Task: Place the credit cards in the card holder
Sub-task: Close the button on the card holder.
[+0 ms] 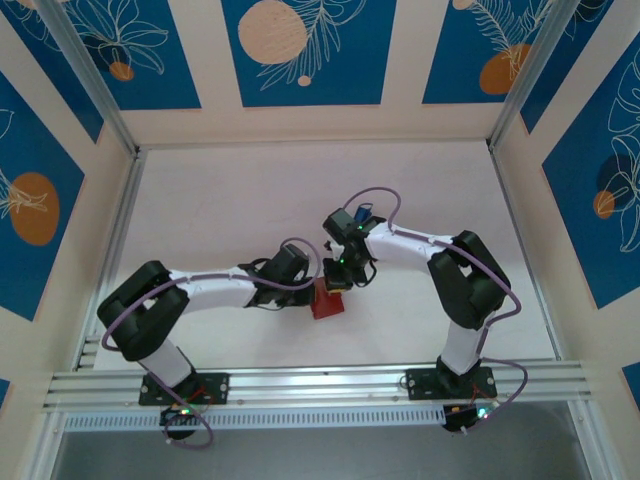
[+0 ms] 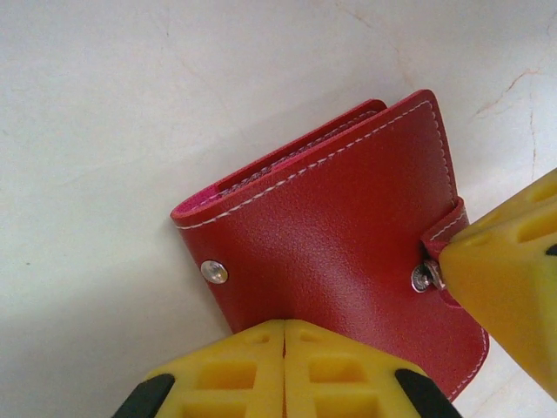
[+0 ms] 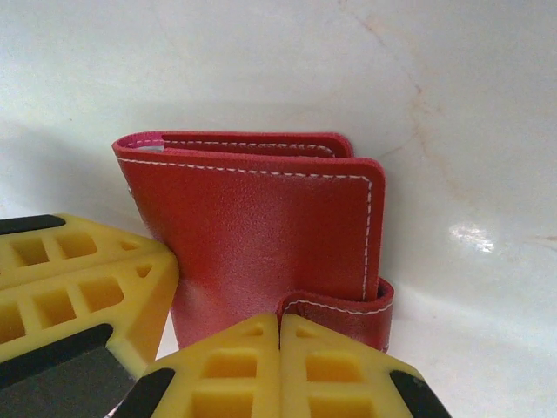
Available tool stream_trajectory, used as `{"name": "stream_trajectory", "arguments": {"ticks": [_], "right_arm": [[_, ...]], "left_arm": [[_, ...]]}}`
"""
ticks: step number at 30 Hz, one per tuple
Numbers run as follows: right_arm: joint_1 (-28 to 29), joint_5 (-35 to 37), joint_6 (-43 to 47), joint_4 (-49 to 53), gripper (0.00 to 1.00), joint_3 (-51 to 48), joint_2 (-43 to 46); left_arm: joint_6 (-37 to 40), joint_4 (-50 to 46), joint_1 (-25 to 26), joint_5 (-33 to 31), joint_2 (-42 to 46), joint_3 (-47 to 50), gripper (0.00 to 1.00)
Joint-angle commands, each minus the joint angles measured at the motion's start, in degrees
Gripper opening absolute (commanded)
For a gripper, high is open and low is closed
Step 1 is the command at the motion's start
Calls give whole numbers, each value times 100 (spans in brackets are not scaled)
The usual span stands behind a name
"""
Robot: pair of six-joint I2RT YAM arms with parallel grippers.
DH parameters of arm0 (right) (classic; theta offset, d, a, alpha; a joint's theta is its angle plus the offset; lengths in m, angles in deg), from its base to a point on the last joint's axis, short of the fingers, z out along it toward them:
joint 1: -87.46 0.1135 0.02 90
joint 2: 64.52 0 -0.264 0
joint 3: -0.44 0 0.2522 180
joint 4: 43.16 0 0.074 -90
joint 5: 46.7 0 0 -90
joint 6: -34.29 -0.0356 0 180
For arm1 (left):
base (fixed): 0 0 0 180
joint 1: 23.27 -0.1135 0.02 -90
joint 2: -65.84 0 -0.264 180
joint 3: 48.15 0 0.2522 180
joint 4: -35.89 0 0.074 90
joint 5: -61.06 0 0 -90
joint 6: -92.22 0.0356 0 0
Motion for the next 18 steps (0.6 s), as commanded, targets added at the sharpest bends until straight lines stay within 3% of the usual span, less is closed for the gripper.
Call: {"name": "stream_trajectory", "arguments": {"ticks": [1,18], "right_arm": [[154,95,41,288,0,33,-254],[488,246,-198,160,0,-89,-604]], "left_arm": [[-80,-58,53,-105,-200,196,7],[-65,-70,58,-98,-226,130,7]]}}
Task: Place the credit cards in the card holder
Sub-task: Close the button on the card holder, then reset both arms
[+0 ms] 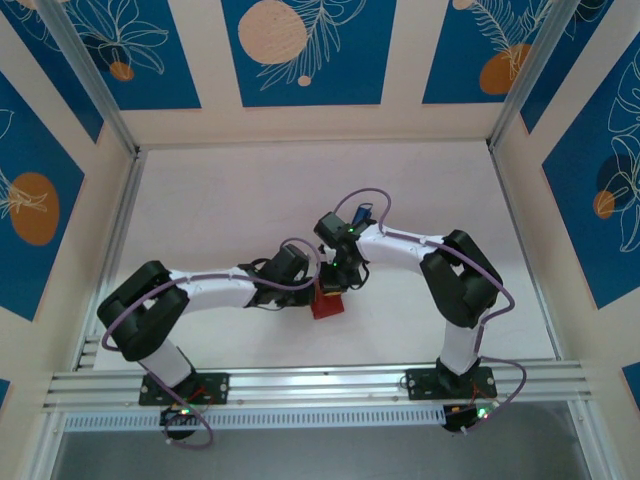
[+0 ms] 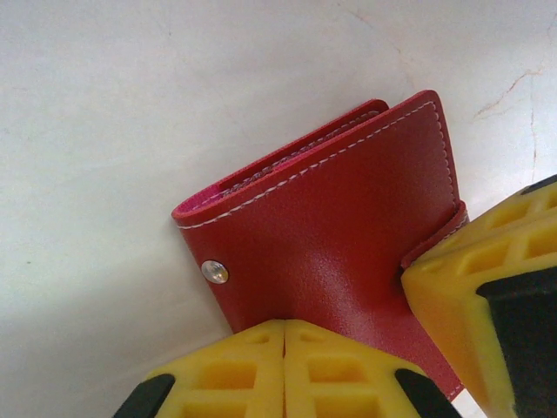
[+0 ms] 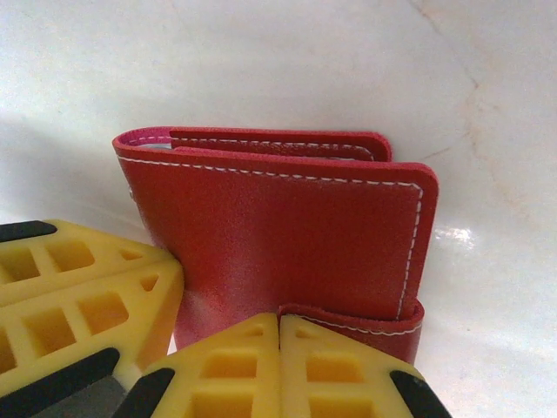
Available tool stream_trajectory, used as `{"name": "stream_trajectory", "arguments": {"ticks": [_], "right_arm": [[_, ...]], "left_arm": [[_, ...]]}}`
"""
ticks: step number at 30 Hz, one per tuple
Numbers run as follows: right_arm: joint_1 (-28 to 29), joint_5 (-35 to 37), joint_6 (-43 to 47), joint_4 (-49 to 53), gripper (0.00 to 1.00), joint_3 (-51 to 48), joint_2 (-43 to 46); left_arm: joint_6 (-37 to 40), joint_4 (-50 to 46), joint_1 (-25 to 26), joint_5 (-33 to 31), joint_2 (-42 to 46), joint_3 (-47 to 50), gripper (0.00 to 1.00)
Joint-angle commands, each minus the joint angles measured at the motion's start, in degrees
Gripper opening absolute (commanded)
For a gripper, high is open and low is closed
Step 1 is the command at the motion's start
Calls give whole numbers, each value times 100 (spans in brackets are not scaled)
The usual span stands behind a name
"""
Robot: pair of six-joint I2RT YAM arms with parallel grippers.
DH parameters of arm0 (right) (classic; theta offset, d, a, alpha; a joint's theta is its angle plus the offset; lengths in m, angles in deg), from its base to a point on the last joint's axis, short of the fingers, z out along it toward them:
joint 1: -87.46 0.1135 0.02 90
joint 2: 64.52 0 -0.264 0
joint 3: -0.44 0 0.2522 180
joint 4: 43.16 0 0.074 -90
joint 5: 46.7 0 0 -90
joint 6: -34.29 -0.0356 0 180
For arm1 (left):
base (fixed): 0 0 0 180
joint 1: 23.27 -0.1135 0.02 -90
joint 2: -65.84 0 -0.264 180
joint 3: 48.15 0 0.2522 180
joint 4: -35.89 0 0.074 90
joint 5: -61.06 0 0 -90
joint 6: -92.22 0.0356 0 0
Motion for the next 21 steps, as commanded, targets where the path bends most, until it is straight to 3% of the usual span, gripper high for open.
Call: {"name": "stream_trajectory", "arguments": {"ticks": [1,5,11,15,16,17,18,21], "right_arm": [[216,33,-98,50,0,-274,-346],[213,225,-58,-4,0,-141,115],[-107,156,-4,-157,28,64,1009],[-337,446,-27,-212,40,-60,1577],[-390,638,-39,-226,49,-143,1744],[-451,851,-39,-252,78,-248,1948],[-496,1114,-24,-265,100,-352,2125],[-619,2372,53,-235,99,-653,2714]], "left_arm": [[-43,-80,53,-96,-217,122,7],[-16,-163,45,-96,-124,31,7],[157,-502,-36,-53,334,-301,10],[296,-741,-183,-103,815,-402,19],[346,-776,-237,-143,1019,-365,23],[430,-823,-280,-204,1245,-322,29],[528,-885,-330,-299,1465,-297,37],[924,-1163,-507,-898,2388,-125,78]]}}
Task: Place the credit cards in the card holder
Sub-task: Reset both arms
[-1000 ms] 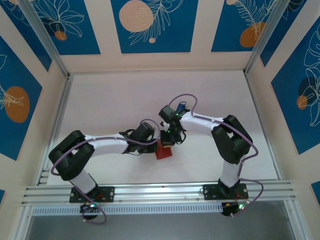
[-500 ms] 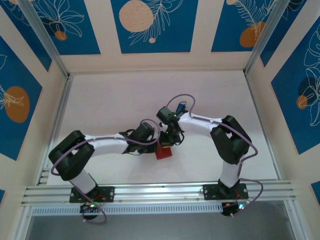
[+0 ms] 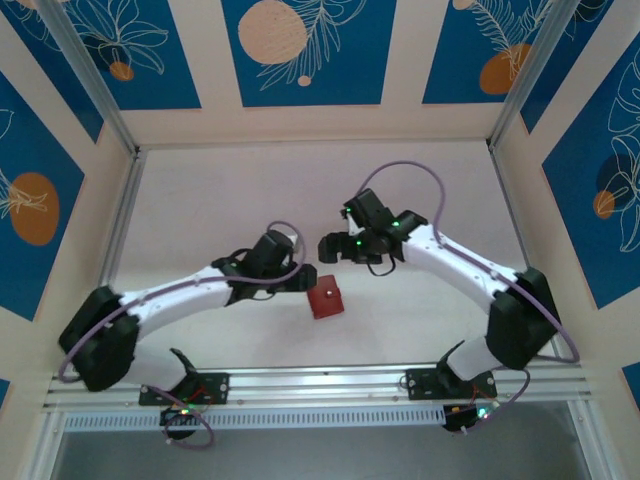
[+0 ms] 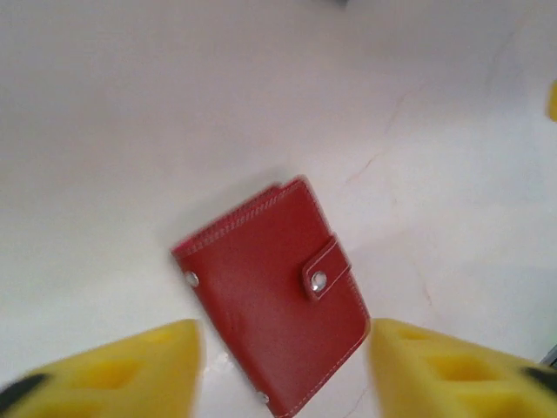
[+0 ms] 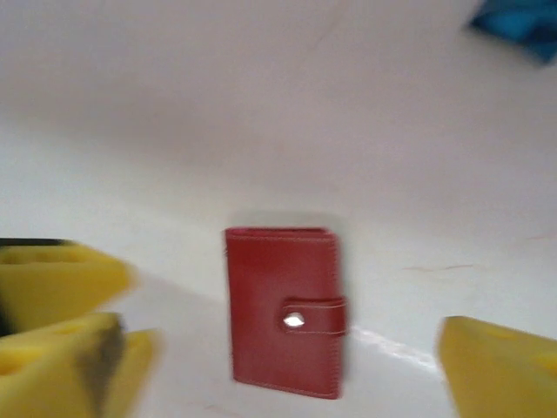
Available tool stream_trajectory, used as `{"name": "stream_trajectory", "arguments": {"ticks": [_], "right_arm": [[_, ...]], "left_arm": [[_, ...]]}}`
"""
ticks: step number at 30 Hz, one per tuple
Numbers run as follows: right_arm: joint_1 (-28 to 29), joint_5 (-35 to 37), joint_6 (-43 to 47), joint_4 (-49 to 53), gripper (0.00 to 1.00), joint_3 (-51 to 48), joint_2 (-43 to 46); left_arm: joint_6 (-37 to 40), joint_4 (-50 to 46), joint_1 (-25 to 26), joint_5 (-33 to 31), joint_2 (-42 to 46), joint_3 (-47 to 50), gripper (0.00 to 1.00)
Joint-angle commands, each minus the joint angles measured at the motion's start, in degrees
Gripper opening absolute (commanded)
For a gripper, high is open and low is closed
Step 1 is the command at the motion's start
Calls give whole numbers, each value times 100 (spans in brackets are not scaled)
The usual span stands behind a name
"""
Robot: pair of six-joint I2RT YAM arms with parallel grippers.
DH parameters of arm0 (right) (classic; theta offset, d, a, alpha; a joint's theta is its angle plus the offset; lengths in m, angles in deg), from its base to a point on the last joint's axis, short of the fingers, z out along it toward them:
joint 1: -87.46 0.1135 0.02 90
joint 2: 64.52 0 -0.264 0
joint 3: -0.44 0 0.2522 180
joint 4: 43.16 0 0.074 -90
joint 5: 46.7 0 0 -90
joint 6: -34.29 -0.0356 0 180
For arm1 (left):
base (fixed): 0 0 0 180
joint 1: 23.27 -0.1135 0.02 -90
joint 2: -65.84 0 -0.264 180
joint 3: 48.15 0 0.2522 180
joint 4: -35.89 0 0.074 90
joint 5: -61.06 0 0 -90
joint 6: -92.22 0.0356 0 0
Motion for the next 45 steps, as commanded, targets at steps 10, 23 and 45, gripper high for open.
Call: {"name": "stream_trajectory", "arguments": {"ticks": [10,23,45], "right_arm": [[-1259,3511,540,-1534,99,-1670,2002],[-3179,1588,2484,-7257,99,-4298,1435],[-3671,135,2714,-8319,99,-4015,-550]], "left_arm": [[2477,-686,-412,-4940,2621,574,100],[3826,4601,-3030,-5048,1350,2789,100],[4225,6725,-3946,-1772,-1400,2611,100]]}}
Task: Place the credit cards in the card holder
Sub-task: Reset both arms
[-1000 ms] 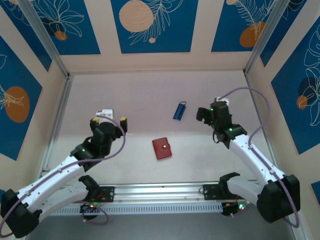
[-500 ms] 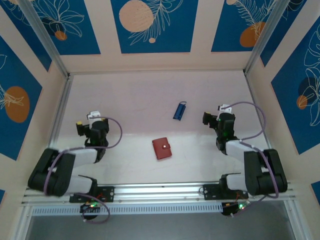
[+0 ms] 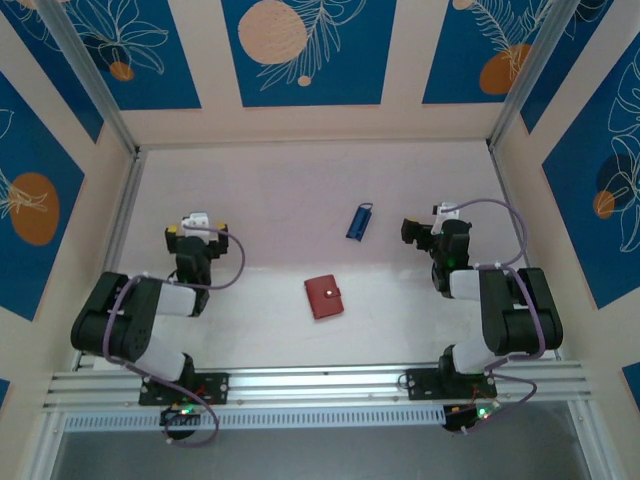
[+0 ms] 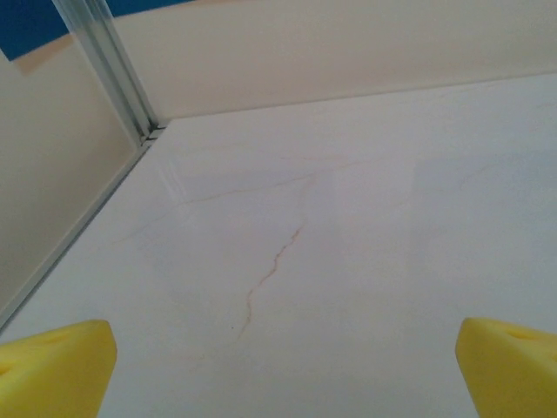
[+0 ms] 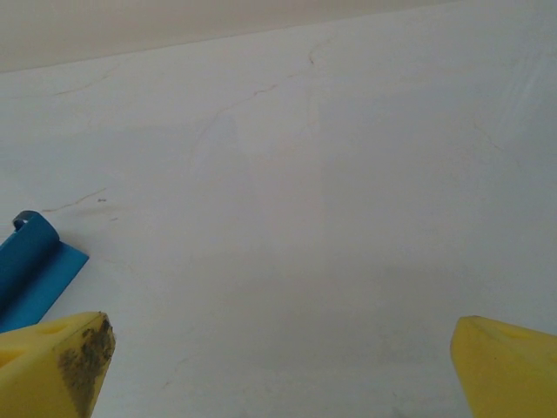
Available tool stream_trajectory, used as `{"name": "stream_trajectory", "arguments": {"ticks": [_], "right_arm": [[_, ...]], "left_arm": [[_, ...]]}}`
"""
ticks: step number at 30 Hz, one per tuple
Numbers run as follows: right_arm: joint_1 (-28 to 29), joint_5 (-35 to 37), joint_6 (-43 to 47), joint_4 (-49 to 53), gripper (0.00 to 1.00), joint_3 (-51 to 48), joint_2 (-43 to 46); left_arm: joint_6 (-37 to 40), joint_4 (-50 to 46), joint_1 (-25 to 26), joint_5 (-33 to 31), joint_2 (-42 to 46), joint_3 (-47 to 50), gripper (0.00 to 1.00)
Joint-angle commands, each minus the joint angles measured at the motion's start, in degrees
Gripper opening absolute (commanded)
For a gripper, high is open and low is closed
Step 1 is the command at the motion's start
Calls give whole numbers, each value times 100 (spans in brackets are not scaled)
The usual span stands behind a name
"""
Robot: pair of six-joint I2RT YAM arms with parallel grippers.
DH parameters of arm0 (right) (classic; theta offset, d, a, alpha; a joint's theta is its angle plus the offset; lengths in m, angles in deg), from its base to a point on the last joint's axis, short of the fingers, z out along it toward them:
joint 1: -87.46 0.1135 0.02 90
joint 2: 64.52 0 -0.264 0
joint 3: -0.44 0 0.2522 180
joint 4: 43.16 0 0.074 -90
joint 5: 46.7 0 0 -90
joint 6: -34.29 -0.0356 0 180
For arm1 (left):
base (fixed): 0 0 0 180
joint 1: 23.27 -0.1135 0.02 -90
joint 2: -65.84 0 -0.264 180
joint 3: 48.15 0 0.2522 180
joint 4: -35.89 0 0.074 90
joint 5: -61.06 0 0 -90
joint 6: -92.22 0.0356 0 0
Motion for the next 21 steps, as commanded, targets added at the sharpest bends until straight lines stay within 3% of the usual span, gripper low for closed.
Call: {"name": "stream_trajectory", "arguments": {"ticks": [1,2,4,6,14,21], "right_arm": [[-20,-434,231,-292,99,5,-113],[-24,-442,229,-288,99,3,-112],[-47,-495,221,-283,99,5,-117],[-75,-550,203,-276,99,9,-121],[-40,-692,322,-252,99,23,-121],[-49,-710,309,-244,99,30,-130]], "left_arm": [[-328,-824,-373,924,31,-286,100],[-245,-105,-376,910,-210,-149,100],[-317,-651,-384,936,-10,-222,100],[-258,-282,-375,920,-130,-151,100],[-135,-517,-303,1047,-127,-275,100],[21,-726,-440,1949,-92,-343,100]]}}
